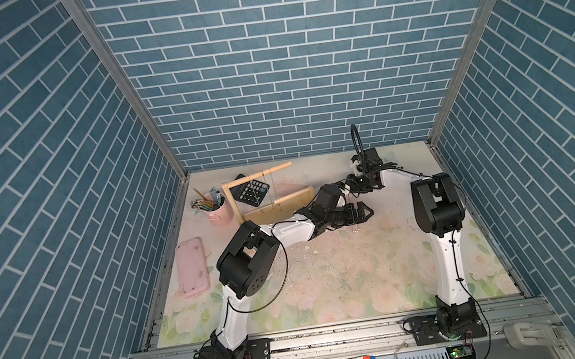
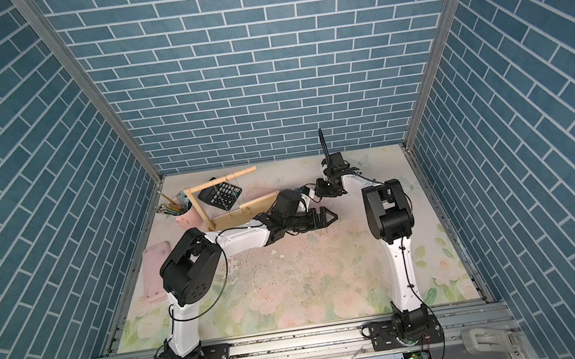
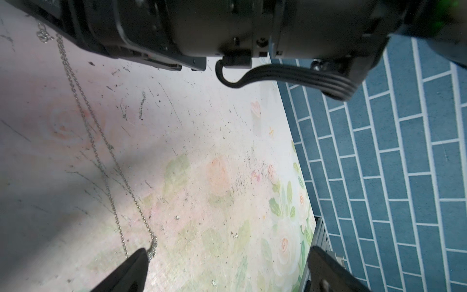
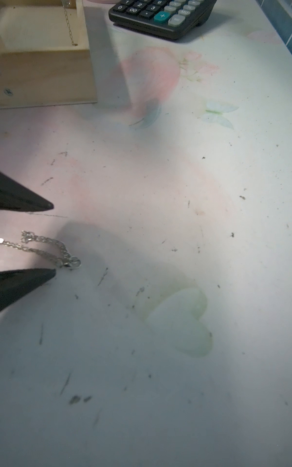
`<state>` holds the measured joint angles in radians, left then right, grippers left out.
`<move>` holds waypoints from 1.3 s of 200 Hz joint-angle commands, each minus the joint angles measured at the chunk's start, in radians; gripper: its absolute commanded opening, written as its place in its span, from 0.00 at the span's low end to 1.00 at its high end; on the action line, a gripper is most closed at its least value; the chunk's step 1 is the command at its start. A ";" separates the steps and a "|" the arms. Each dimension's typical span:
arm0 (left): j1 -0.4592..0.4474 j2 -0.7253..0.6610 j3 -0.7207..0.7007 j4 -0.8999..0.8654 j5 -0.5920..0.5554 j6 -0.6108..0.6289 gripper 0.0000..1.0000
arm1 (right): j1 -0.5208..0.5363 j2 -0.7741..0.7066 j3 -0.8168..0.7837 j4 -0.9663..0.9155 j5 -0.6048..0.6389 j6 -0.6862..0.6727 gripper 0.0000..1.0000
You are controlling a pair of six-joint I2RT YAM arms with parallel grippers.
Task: Take the necklace off the jewelry display stand
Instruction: Place the necklace at the center of the board.
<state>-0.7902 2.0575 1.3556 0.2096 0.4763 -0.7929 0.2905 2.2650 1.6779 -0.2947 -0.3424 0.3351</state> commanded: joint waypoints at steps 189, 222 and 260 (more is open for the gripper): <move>-0.038 -0.284 0.031 -0.326 -0.137 0.210 0.99 | -0.044 -0.435 -0.124 -0.013 0.043 0.068 0.84; -0.034 -0.405 0.091 -0.557 -0.305 0.363 0.99 | -0.041 -0.526 -0.115 0.008 0.023 0.090 0.84; -0.022 -0.532 0.118 -0.721 -0.577 0.468 1.00 | -0.009 -0.598 -0.087 0.044 -0.004 0.133 0.85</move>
<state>-0.8223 1.5913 1.4548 -0.3355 0.1230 -0.4419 0.2565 1.7168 1.5604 -0.2825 -0.3229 0.4168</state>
